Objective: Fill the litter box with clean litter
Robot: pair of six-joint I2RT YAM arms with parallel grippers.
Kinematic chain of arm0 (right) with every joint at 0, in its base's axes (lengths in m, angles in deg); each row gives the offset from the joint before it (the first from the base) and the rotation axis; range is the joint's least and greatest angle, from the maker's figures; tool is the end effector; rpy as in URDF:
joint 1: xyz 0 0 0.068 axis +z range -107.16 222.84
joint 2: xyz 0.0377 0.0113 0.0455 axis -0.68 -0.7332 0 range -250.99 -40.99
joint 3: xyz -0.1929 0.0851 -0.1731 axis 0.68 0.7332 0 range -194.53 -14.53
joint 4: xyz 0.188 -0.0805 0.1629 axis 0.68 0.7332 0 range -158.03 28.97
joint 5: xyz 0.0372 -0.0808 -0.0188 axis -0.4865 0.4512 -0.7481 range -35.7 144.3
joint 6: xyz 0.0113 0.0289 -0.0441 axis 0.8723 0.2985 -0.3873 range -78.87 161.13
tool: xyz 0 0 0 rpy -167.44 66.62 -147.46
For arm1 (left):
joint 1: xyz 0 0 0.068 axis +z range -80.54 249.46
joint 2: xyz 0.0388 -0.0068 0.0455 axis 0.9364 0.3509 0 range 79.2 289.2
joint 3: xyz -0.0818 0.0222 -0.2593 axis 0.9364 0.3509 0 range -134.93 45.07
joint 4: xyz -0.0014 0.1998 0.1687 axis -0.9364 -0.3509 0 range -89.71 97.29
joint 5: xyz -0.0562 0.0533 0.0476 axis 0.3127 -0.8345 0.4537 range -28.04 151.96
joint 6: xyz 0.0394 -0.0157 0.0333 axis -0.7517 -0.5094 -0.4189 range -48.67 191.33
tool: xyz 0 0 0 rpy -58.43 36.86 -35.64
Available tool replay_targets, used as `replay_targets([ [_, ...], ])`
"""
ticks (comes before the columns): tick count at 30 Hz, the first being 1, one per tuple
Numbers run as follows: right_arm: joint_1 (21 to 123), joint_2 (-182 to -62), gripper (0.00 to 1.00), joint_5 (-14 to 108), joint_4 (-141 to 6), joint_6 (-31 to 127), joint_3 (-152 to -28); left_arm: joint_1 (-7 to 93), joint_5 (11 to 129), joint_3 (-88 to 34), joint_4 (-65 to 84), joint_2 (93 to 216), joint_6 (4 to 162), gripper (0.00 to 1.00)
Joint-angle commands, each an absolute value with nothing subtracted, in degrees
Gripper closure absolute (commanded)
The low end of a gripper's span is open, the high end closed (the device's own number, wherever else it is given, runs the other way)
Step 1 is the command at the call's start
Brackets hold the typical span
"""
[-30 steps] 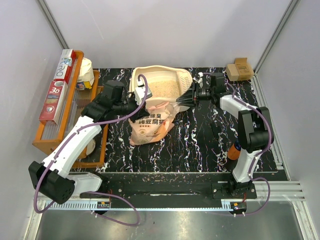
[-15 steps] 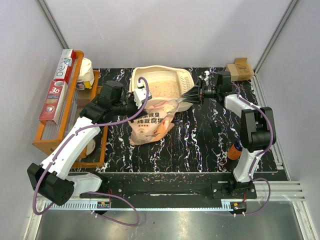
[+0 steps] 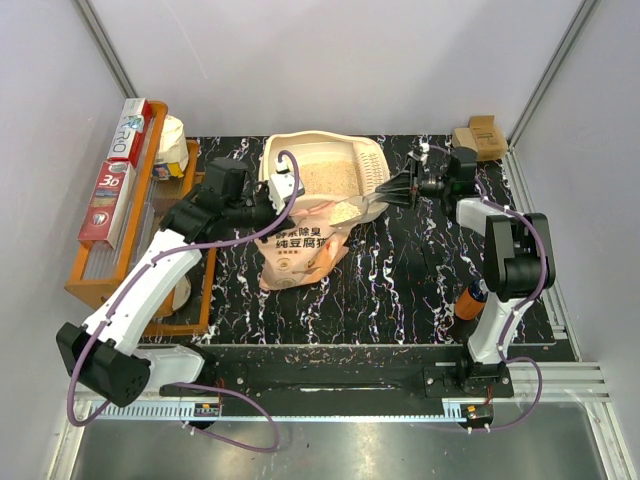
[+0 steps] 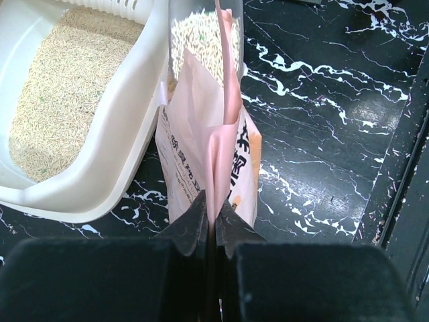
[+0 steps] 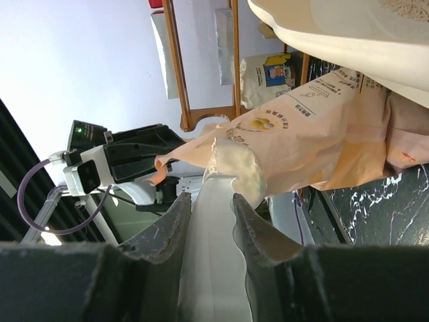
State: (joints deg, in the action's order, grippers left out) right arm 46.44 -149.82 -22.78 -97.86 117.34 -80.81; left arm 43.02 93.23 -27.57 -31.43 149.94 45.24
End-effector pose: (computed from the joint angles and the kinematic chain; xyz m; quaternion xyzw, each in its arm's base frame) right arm 0.4033 0.0601 0.2238 0.0482 0.7227 0.6866 0.0625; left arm 0.2240 -0.1320 0.3682 0.4892 0.7189 -0.2423 0.4303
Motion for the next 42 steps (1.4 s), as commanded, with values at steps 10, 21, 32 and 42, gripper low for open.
replay_targets([
  [10, 43.19, -151.81, 1.0, -26.74, -106.88, 122.34, -84.92, 43.53, 93.25, -32.18, -28.66, 151.8, 44.35, 1.0],
  [21, 41.35, -155.94, 1.0, -26.92, -102.93, 121.47, -94.59, 43.79, 92.46, -32.36, -28.56, 152.94, 44.17, 1.0],
  [32, 41.17, -164.29, 1.0, -21.04, -90.72, 116.29, -111.71, 43.79, 91.49, -32.44, -31.11, 153.21, 43.38, 1.0],
  [42, 45.65, -171.85, 1.0, -8.29, -72.02, 102.32, -127.19, 43.71, 91.23, -30.78, -32.7, 151.98, 42.85, 1.0],
])
